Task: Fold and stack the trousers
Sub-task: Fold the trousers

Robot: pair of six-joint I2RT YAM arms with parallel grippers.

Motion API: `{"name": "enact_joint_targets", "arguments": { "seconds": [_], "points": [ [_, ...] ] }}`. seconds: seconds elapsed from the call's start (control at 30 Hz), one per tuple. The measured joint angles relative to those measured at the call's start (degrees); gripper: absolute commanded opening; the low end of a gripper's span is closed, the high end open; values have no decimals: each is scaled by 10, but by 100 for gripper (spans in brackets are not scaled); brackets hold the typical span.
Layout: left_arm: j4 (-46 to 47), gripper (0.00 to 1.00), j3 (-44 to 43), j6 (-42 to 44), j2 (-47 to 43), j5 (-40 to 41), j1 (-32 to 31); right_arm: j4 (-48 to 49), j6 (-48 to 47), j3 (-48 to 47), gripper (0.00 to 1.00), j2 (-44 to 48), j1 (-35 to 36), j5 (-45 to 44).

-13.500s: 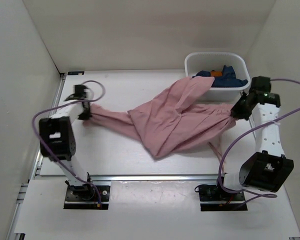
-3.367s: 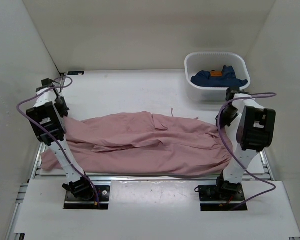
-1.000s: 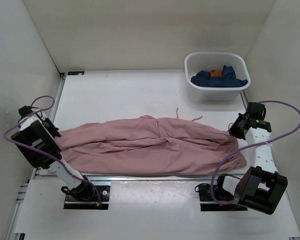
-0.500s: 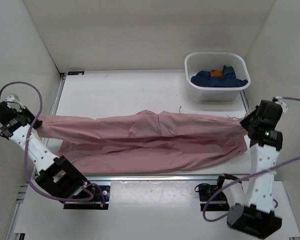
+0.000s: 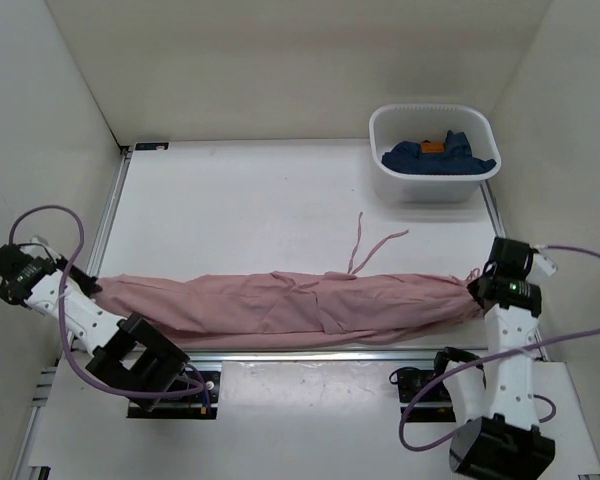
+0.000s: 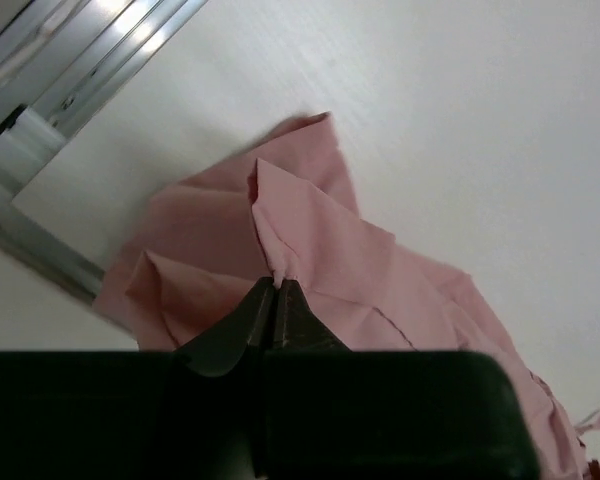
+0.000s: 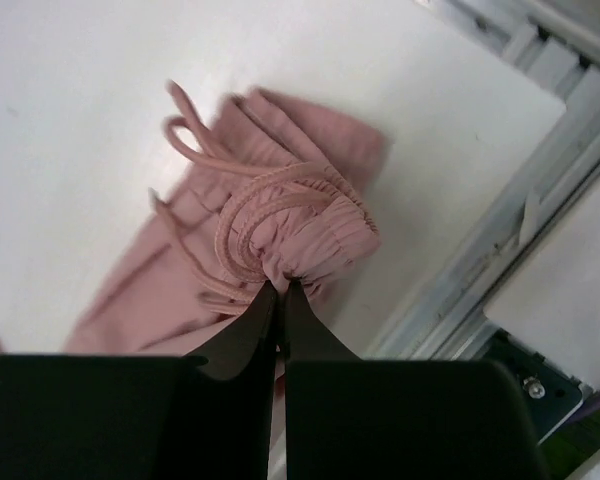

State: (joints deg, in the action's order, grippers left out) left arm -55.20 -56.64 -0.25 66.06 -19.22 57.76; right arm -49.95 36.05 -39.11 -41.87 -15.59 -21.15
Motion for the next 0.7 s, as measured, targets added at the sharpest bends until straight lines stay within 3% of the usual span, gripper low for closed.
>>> {"name": "enact_joint_targets", "arguments": {
  "seconds": [0.2,0.4,0.57,0.7],
  "points": [
    [12,14,-64,0,10,-36,-105,37,-29,-162,0,-128,14,-33],
    [115,14,-59,0,40,-17,-217,87,-53,-277,0,-303,14,-54],
    [209,14,-56,0,105,17,-239,104,-60,-342,0,-485,15,-45],
    [233,14,-74,-2,174,23,-248,105,-60,-364,0,-555,17,-39]
  ]
}}
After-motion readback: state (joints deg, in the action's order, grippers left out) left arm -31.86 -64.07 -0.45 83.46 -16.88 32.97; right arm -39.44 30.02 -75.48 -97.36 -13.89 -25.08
